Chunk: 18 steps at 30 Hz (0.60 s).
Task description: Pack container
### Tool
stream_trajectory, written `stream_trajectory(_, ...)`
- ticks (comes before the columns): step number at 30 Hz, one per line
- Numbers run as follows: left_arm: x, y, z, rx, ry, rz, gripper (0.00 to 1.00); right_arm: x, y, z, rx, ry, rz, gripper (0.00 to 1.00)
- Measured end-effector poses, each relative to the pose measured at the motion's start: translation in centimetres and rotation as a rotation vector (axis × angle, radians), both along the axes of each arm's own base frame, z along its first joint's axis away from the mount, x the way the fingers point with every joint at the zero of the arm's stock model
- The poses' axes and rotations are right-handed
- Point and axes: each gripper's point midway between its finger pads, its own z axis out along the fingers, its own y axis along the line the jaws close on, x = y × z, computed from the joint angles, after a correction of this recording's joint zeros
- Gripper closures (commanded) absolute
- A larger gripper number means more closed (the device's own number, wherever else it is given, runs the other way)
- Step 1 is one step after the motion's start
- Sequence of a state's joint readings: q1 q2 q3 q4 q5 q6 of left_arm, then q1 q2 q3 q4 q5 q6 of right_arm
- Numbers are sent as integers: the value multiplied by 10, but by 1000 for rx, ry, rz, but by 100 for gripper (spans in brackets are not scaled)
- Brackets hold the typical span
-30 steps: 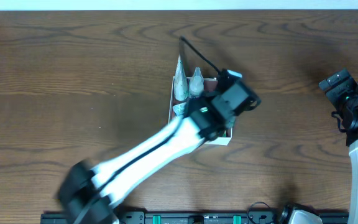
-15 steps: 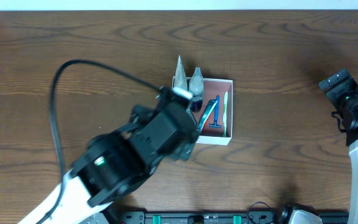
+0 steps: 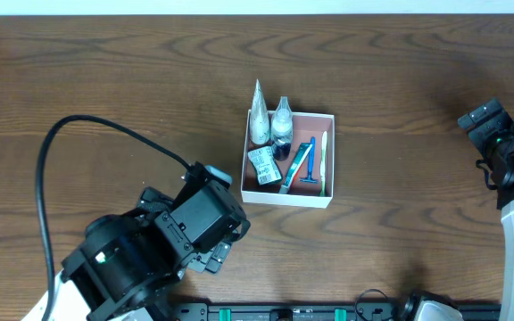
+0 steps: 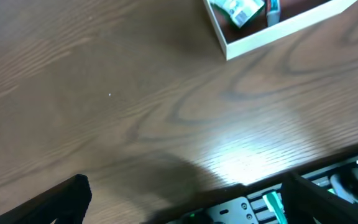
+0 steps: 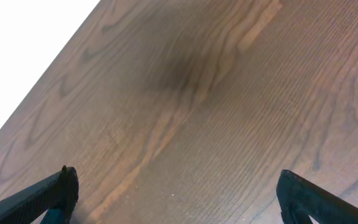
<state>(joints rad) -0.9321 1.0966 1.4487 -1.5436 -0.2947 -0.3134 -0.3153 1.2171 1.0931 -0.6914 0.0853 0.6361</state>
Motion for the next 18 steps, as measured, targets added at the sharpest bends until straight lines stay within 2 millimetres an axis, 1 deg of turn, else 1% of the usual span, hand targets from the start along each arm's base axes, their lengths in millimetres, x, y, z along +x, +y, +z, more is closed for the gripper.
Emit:
stream_trajectory(3,2,-3,-13,13,10,0,2,0,0,0,0,0,0,1)
stream_trajectory(5,9,-9,-23,-18,-10,11,2,0,0,0,0,0,0,1)
stream_trajectory(7,19,-9,-32,-62,-43,50,2,0,0,0,0,0,0,1)
stream_trajectory(10,40,2,-42,-173,-140,163,2,0,0,0,0,0,0,1)
stream_trajectory(13,58,20,-46,-290,-247,263,2,0,0,0,0,-1,1,1)
stream_trajectory(15,69,27,-45,-363,-328,278,2,0,0,0,0,0,0,1)
stream_trajectory(18,84,33,-37,-448,-473,237,2,0,0,0,0,0,0,1)
